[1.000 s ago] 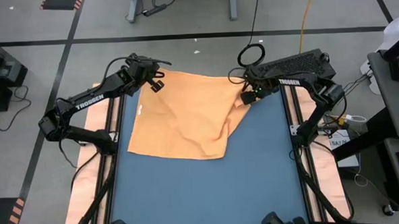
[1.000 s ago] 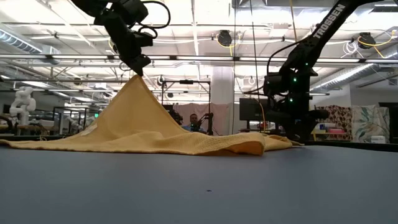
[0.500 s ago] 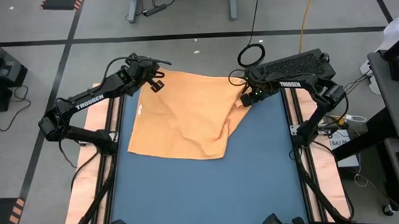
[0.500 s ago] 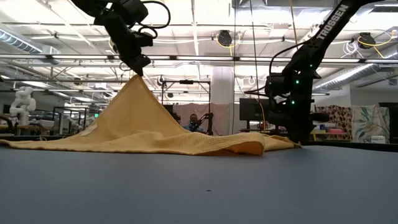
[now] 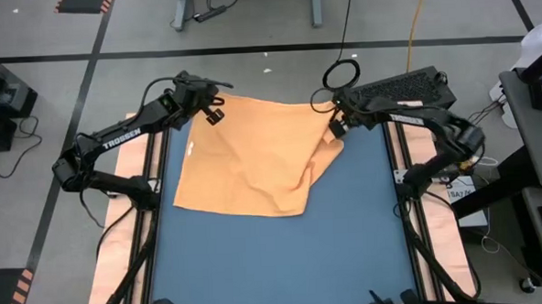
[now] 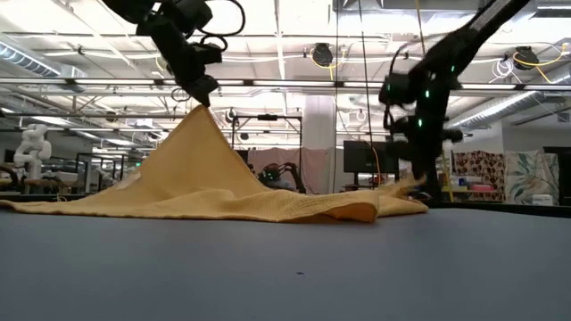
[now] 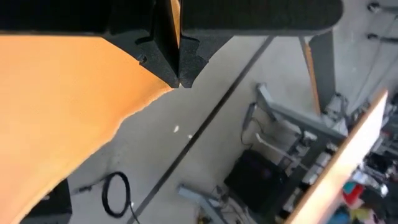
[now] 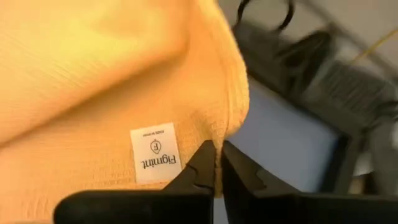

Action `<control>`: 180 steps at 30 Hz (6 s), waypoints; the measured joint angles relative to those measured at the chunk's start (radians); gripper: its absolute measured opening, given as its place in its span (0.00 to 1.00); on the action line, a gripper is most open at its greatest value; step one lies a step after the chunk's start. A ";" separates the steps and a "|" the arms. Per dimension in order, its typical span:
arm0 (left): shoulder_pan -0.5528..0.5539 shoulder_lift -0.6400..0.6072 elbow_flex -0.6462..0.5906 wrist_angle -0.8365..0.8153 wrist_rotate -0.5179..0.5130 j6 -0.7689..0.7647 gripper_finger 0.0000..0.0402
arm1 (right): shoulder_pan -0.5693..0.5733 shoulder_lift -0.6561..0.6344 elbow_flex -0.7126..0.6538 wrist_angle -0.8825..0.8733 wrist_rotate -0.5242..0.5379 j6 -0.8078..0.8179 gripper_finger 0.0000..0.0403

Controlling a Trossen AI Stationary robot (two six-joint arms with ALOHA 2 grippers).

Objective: Roll towel into tight, uniform cylinder
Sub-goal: Fold the orange microfiber cloth

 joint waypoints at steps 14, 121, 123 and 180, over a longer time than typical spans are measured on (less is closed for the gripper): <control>0.035 -0.078 0.000 0.378 -0.094 0.174 0.00 | 0.017 -0.239 0.270 0.093 0.258 -0.351 0.01; -0.294 -0.208 0.033 -0.131 -0.428 -0.074 0.00 | 0.151 -0.115 0.420 0.092 0.296 -0.548 0.00; -0.294 -0.208 0.034 -0.174 -0.427 -0.120 0.00 | 0.124 -0.108 0.420 0.088 0.229 -0.539 0.00; -0.924 -0.324 0.414 -0.245 0.066 -0.743 0.00 | 0.806 -0.310 1.075 -0.969 -0.267 0.629 0.00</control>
